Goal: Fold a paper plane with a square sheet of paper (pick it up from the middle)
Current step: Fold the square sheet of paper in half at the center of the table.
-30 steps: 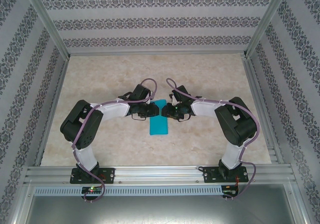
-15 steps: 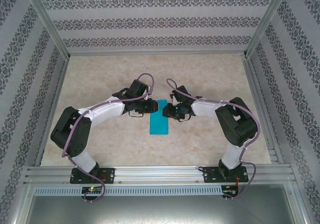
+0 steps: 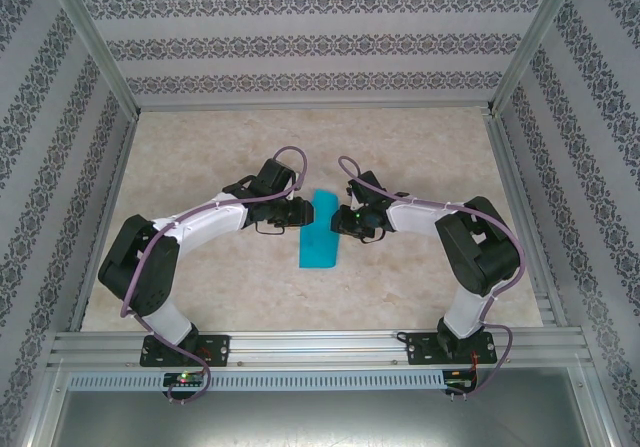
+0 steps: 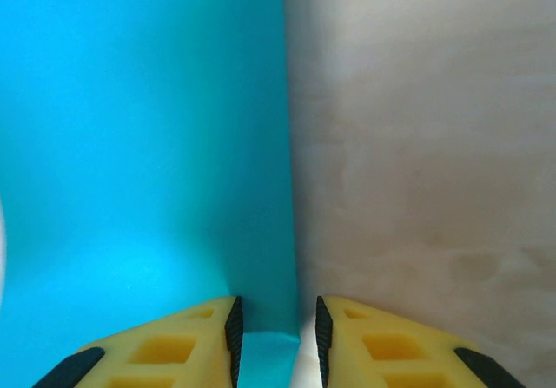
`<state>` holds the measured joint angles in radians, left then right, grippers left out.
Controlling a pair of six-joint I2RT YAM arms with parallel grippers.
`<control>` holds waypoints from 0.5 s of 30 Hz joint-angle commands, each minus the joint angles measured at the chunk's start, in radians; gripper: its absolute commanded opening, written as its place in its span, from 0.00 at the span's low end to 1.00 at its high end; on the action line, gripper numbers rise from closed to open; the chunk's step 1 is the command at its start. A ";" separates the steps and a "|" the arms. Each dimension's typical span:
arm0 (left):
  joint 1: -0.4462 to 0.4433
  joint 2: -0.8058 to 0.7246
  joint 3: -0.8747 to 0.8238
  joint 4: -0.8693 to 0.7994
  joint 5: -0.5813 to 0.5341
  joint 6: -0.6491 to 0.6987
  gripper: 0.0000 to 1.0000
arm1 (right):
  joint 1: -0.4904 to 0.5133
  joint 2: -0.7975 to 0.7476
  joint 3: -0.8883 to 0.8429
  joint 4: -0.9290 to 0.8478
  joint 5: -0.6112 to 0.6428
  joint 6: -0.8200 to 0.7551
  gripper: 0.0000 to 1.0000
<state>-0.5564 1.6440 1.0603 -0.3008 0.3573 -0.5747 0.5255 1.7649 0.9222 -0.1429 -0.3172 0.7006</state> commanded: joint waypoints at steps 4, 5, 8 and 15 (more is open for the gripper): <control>-0.004 0.030 0.004 -0.009 0.005 0.024 0.33 | 0.012 -0.014 0.022 -0.025 0.014 -0.033 0.31; -0.002 0.030 0.004 -0.009 0.005 0.024 0.33 | 0.017 -0.011 0.026 -0.027 0.015 -0.037 0.31; 0.000 0.024 0.004 -0.013 0.002 0.023 0.32 | 0.031 0.001 0.042 -0.037 0.016 -0.051 0.32; 0.013 -0.029 -0.026 -0.033 -0.034 0.022 0.30 | 0.052 0.004 0.076 -0.067 0.034 -0.067 0.33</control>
<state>-0.5545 1.6608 1.0542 -0.3027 0.3492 -0.5747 0.5674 1.7645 0.9672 -0.1730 -0.3103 0.6613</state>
